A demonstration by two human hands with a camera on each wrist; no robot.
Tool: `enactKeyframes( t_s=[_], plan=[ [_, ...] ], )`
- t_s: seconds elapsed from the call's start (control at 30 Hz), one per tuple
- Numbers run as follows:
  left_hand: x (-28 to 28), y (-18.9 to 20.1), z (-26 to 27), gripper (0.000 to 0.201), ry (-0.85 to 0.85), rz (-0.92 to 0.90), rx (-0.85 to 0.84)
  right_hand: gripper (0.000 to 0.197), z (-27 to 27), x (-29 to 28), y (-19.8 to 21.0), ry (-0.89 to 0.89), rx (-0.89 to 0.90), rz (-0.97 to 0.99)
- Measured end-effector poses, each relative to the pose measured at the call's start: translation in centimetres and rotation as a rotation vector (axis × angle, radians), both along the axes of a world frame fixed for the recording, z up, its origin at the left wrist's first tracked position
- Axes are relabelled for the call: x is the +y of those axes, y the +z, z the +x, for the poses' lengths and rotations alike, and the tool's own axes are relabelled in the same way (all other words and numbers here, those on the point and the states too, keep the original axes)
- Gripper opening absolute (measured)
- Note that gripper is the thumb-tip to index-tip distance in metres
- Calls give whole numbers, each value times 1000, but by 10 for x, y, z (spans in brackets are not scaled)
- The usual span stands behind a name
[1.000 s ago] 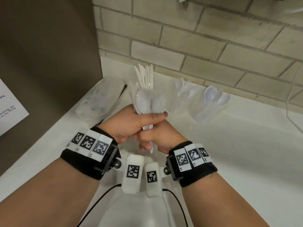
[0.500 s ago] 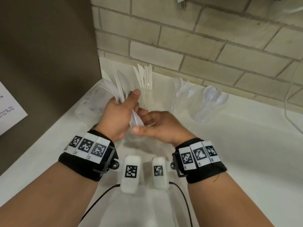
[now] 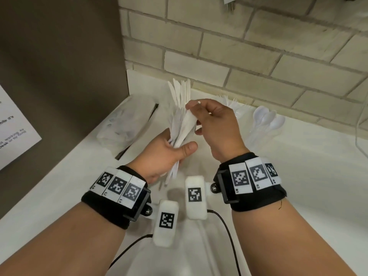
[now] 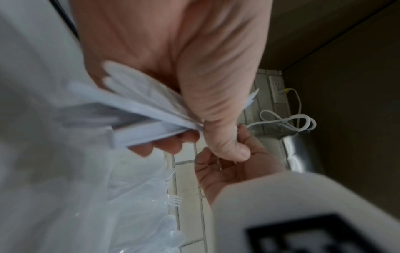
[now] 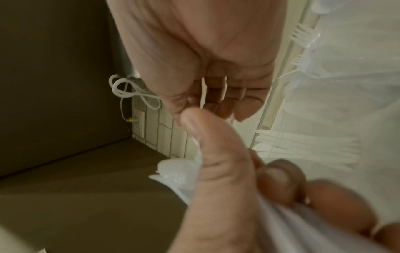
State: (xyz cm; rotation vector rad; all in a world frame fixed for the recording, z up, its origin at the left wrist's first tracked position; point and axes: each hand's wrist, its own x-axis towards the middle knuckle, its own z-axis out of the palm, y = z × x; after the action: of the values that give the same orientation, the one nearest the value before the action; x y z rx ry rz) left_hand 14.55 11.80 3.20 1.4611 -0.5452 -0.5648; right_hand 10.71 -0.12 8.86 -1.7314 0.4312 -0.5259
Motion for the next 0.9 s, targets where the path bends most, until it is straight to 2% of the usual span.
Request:
enactKeyframes(
  t_s=[0.1,0.17,0.27,0.4,0.47,0.53,0.6,0.67,0.73,0.83,0.9],
  plan=[
    [1,-3,0,41,3,38,78,19,-1,-2,3,-67,-83,101],
    [1,-4,-1,46,-9,64,92,21,-2,-2,8,-105,-159,152],
    [-1,-5,-1,40,-43,55,107,22,-4,-2,17,-117,-271,293],
    [-3,-6,-2,12,-94,9,128,24,-6,0,27,-133,-375,413],
    [-1,-9,-3,14,-100,16,82,24,-8,-5,35,-181,-478,383],
    [1,-12,-2,22,-78,10,97,25,-9,-12,44,-215,-503,292],
    [1,-14,-1,29,-83,26,102,21,-9,-16,48,-168,-402,174],
    [0,-14,0,31,-91,48,91,12,-9,-15,43,-47,-181,-37],
    [-1,-12,0,26,-99,97,51,15,-8,-11,34,45,26,-162],
    [-3,-13,3,11,-102,350,-242,38,-3,-7,23,57,148,-168],
    [-5,-13,4,12,-103,465,-355,41,0,-5,17,32,202,-220]
  ],
)
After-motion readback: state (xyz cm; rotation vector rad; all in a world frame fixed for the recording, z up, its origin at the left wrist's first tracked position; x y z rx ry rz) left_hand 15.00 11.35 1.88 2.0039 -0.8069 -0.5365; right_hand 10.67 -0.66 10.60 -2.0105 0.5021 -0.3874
